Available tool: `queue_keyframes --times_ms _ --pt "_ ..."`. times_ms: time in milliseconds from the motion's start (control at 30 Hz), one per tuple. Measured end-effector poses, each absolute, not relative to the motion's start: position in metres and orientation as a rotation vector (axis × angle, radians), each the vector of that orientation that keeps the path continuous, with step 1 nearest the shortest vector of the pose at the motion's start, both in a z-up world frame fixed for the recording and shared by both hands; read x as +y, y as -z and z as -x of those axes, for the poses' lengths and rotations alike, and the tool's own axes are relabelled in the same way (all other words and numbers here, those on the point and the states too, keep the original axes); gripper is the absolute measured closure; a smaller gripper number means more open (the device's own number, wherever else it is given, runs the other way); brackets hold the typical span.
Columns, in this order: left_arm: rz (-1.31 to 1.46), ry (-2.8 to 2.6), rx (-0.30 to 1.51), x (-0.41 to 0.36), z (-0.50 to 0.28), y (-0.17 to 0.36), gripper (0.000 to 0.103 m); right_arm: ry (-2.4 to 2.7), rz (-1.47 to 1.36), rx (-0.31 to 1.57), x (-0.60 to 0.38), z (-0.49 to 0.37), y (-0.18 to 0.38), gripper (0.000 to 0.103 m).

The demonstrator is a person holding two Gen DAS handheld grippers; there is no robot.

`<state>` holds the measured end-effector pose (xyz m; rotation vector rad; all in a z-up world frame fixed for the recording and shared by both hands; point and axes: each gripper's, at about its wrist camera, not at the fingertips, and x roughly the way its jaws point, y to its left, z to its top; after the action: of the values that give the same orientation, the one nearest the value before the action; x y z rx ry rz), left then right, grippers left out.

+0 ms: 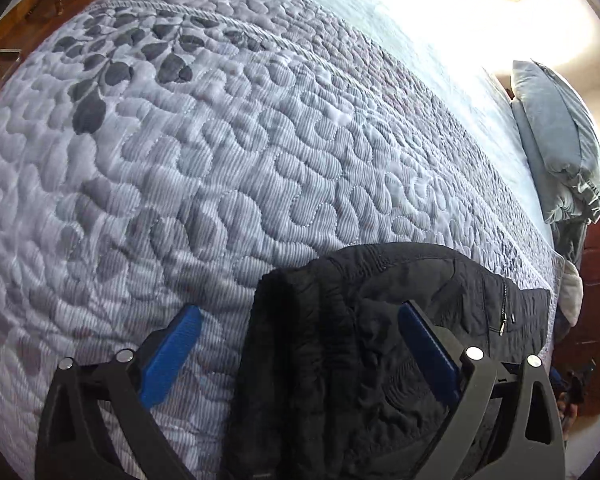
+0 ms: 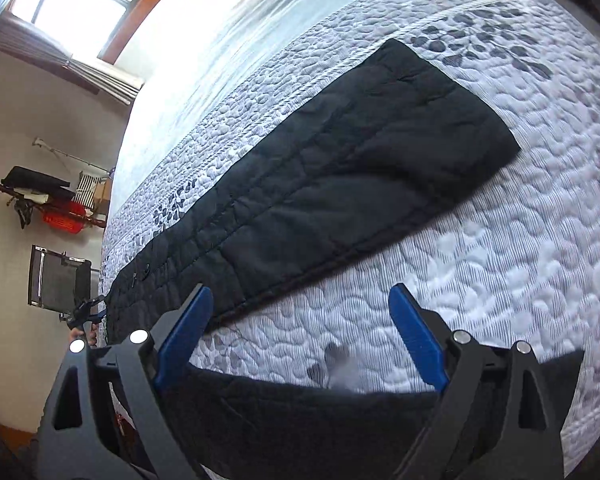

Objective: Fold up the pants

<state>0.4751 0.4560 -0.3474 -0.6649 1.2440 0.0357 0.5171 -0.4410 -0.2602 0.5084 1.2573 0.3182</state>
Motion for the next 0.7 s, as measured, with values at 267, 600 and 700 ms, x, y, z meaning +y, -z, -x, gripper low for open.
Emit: queue_keyframes --times_ms 267,600,700 --pt "0.596 0.047 1.273 0.443 -0.48 0.343 0.055 -0.319 -0.415 1.284 -0.465 -0.632 0.266 0.013" --pt "0.631 0.016 1.245 0.442 -0.485 0.359 0.066 -0.204 -0.302 1.349 -0.507 -0.738 0.322 0.013" --pt "0.66 0.015 1.228 0.449 -0.479 0.36 0.066 -0.227 -0.306 1.349 -0.51 -0.754 0.337 0.013"
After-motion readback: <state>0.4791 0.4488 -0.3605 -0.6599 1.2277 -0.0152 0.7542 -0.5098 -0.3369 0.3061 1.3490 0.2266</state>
